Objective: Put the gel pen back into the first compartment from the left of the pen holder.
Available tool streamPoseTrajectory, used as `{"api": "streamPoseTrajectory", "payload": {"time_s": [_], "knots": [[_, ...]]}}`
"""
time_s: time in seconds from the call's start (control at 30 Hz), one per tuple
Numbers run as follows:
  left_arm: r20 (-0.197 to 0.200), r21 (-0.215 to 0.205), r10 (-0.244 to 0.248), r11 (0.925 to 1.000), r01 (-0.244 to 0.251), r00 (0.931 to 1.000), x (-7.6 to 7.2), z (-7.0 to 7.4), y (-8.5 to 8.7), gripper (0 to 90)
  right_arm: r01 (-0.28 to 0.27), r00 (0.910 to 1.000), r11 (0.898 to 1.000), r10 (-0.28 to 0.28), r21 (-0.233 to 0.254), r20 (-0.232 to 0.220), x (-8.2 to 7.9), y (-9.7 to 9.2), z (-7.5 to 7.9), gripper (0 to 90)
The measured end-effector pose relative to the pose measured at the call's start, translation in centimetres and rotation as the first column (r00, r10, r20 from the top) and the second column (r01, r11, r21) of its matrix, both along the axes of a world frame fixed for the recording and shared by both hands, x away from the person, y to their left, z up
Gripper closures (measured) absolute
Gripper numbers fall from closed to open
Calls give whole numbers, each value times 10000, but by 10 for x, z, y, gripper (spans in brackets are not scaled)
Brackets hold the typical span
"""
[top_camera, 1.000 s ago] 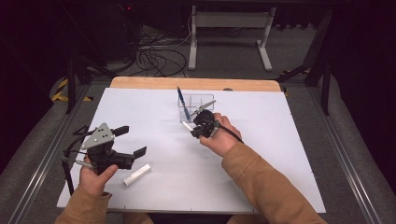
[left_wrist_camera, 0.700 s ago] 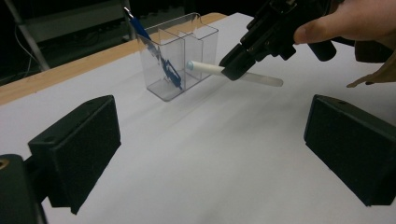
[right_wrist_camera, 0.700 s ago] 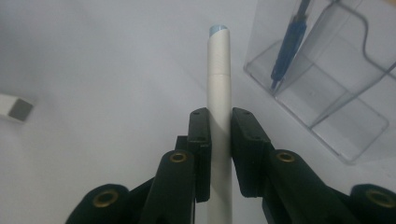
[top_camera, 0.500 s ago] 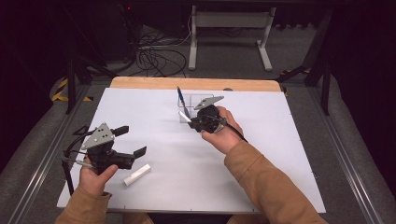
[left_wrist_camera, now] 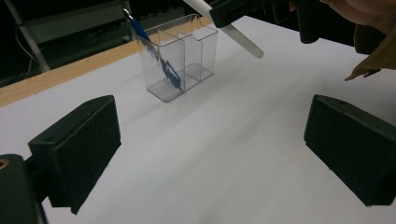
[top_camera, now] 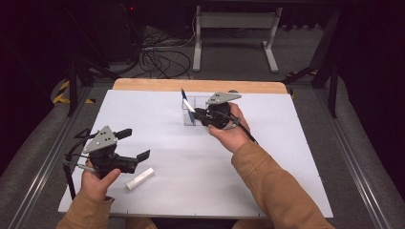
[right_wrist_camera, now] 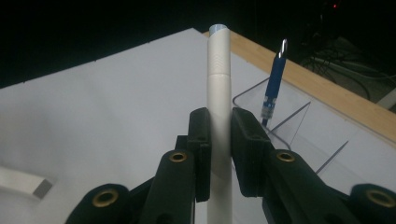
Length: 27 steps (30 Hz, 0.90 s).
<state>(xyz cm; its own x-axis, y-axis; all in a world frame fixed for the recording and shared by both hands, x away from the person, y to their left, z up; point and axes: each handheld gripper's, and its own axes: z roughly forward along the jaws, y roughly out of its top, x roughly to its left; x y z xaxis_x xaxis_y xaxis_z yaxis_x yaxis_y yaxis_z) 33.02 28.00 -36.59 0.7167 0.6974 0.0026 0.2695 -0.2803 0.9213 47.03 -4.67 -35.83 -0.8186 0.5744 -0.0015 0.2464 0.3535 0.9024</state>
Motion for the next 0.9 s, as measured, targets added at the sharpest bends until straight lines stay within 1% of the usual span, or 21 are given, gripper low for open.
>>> {"api": "streamPoseTrajectory", "payload": {"time_s": [0.07,0.2,0.27,0.33,0.4,0.47,0.53,0.6,0.63,0.73,0.77,0.8,0.83,0.87,0.9], "knots": [[-48,-69,10,10000,-10,10000,0,0,0,44,75,10000,9995,-76,292,52,1,-1,1,789],[-35,-71,25,10000,-25,10000,0,0,0,44,229,9995,9966,-247,786,209,4,-3,3,789],[85,63,10,10000,-11,10000,0,0,1,44,304,9988,9943,-341,1024,341,6,-4,4,789],[1,-21,9,10000,-9,10000,0,0,0,45,308,9983,9924,-365,1190,456,7,-5,4,789],[-41,-51,25,10000,-25,10000,0,0,0,45,344,9963,9906,-444,1322,734,8,-5,4,789],[77,101,13,9999,-14,10000,0,0,1,45,353,9945,9896,-486,1396,927,10,-5,4,789],[75,90,16,10000,-17,10000,0,0,1,46,387,9933,9880,-543,1492,1024,11,-6,5,789],[-4,-16,20,10000,-20,10000,0,0,0,45,470,9911,9859,-659,1603,1153,14,-6,4,789],[82,97,8,10000,-9,10000,1,0,1,46,520,9899,9846,-728,1666,1215,15,-6,4,789],[62,82,1,10000,-1,10000,1,0,0,45,645,9885,9808,-880,1839,1227,18,-7,4,788],[71,63,10,10000,-11,10000,1,0,0,46,704,9862,9794,-969,1895,1345,20,-7,3,788],[-30,-35,16,10000,-16,10000,0,-1,-1,46,758,9853,9778,-1035,1953,1359,21,-7,3,788],[-28,-15,9,10000,-9,10000,0,-1,0,46,837,9834,9768,-1129,1973,1420,23,-7,3,788],[-20,-21,23,10000,-23,10000,0,-1,0,46,872,9821,9740,-1193,2092,1461,24,-6,3,788],[51,55,12,10000,-12,10000,1,0,0,46,940,9808,9718,-1276,2164,1472,26,-6,2,788]]}}
